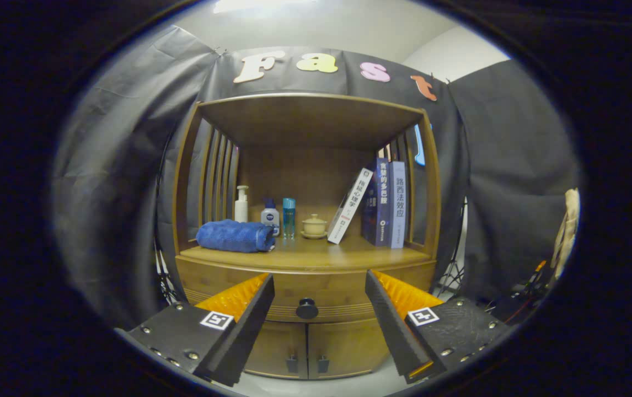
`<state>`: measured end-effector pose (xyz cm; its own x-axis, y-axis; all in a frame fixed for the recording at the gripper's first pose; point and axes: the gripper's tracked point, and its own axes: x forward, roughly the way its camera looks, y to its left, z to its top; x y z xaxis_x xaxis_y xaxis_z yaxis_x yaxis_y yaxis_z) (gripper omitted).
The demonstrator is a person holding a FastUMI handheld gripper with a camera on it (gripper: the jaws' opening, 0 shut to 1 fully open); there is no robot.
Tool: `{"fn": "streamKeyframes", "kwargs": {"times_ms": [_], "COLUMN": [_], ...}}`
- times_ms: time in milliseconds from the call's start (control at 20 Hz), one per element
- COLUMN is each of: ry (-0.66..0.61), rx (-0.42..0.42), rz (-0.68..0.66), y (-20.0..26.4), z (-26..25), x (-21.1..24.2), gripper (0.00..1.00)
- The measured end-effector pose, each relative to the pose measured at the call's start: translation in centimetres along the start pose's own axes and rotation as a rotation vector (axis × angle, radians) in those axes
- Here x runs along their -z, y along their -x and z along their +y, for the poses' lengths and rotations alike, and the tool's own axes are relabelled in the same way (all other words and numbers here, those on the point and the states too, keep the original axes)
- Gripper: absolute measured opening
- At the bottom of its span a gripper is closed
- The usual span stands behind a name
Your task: Pull open the drawer, take out the items inside it, and place them on the countertop above the cabinet.
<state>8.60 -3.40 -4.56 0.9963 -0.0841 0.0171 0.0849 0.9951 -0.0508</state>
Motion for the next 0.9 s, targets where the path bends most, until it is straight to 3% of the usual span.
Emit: {"fn": "streamKeyframes", "kwargs": {"times_ms": [250, 700, 900], "ry": [0.074, 0.043, 0.012], "rx": [-0.065, -0.034, -0.023], "rz": [0.045, 0.116, 0.103], "y": [-5.0, -9.1, -9.3], "z": [1.2, 1.0, 0.7], "x": [4.2, 9.8, 9.6], "gripper": [0.99, 0.99, 0.99]}}
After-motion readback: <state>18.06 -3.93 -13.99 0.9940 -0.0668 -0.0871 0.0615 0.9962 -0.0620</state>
